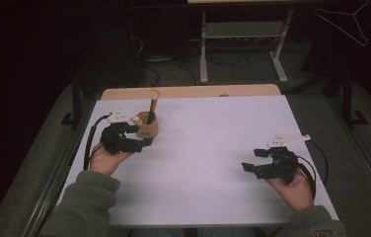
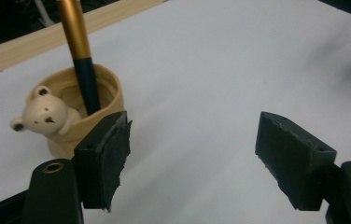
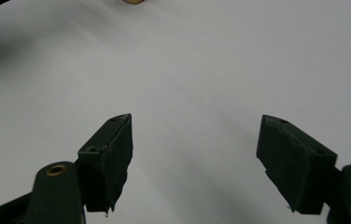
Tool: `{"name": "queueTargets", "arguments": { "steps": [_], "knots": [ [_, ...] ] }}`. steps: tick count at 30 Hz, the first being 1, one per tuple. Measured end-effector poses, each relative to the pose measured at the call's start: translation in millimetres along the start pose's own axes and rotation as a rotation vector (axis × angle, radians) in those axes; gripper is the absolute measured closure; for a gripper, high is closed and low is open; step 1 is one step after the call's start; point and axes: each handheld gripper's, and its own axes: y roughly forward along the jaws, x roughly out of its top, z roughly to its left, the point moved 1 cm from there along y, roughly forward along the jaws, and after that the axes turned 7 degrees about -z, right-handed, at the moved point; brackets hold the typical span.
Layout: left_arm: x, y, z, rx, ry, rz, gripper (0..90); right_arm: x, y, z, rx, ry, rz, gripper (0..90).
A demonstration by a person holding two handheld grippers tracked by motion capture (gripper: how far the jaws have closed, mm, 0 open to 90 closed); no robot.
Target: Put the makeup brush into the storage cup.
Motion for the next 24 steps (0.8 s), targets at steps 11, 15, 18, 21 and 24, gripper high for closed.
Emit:
{"name": "queueTargets", "arguments": {
  "steps": [11, 15, 18, 21, 24],
  "knots": [
    [-7.5, -8.6, -17.7, -0.041, 0.018, -0.022, 22.4, -1.2, -0.3, 0.8, 0.0, -0.007, -0.005, 26.0],
    [-14.2, -11.3, -21.7, -0.044, 0.014, -0.024, 21.9, -2.6, 0.0, 0.7, -0.001, -0.007, -0.004, 26.0],
    [-20.2, -12.4, -24.2, -0.045, 0.01, -0.023, 21.9, -3.3, 0.4, 1.3, -0.001, 0.0, 0.004, 26.0],
    [-24.9, -13.8, -27.4, -0.047, 0.006, -0.023, 21.9, -3.4, 0.6, 1.8, -0.005, -0.005, -0.001, 26.0],
    [-27.9, -15.3, -32.7, -0.041, 0.016, -0.02, 21.9, -3.2, 0.5, 2.1, -0.005, -0.008, -0.004, 26.0]
  ]
}}
